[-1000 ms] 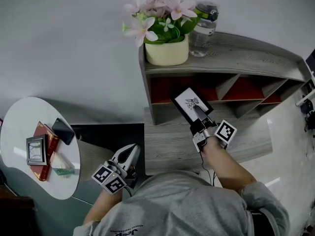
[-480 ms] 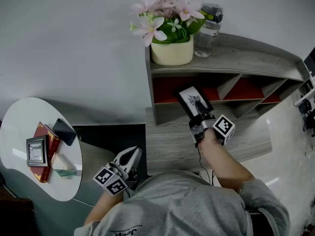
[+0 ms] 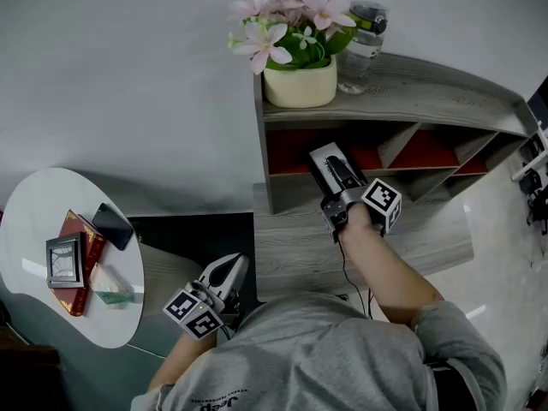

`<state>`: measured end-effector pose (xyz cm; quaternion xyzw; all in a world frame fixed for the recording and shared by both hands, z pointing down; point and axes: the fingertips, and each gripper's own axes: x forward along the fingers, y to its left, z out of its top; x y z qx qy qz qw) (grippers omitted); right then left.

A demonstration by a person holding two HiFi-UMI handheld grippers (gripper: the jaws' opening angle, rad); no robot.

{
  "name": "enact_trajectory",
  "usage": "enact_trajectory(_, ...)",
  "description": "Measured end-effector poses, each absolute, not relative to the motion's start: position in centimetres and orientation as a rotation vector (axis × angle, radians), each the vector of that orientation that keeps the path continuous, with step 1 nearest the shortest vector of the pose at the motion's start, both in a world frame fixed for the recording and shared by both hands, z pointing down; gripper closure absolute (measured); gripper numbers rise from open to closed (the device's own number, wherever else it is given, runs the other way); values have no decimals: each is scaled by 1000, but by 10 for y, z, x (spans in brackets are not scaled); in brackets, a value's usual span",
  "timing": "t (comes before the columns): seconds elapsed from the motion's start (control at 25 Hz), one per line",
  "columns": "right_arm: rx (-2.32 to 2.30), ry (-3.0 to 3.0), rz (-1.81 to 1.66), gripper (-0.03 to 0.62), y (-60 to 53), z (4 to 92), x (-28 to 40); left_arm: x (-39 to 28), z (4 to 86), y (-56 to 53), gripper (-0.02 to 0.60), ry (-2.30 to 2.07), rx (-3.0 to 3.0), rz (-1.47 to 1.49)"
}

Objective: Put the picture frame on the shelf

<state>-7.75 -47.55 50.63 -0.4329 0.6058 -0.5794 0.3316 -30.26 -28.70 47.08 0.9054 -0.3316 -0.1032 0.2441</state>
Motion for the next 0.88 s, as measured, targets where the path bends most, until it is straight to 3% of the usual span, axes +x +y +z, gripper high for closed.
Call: enact_trajectory(0.88,-1109,1745,-1596,253,-497,509,-96,-288,428,-301,555,-1007,2719,-158)
